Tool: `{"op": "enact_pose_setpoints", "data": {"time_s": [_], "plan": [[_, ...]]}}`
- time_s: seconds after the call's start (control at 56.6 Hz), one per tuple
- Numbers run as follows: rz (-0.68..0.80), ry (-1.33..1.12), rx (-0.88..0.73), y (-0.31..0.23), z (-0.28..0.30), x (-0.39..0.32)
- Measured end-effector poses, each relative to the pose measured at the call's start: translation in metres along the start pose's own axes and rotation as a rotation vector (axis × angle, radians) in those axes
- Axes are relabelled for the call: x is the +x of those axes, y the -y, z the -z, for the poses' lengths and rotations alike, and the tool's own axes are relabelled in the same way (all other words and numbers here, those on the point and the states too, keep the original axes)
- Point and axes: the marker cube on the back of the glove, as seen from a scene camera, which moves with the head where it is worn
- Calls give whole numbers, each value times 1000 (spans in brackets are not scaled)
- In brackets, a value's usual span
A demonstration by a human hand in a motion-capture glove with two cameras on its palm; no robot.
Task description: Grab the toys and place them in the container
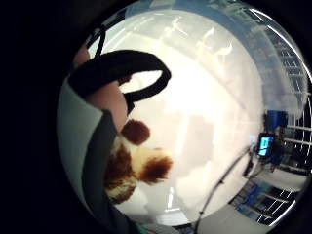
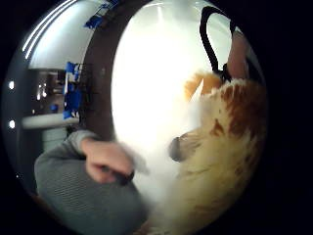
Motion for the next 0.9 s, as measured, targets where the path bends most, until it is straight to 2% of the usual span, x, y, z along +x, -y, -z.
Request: {"op": "enact_pose_setpoints", "data": {"time_s": [0.035, 0.071, 0.177, 0.282, 0.459, 0.565, 0.688, 0.777, 0.83, 0.9], "plan": [[165, 80, 51, -5, 35, 3], [231, 126, 98, -8, 65, 11], [158, 183, 204, -1, 130, 31], [88, 192, 238, 5, 158, 56], [-29, 84, 230, 37, 147, 76], [-272, 110, 209, 88, 132, 102], [-283, -47, 137, 138, 96, 160], [-439, 155, 100, 174, 83, 166], [-434, 223, 83, 184, 79, 165], [-434, 198, 62, 191, 75, 169]]}}
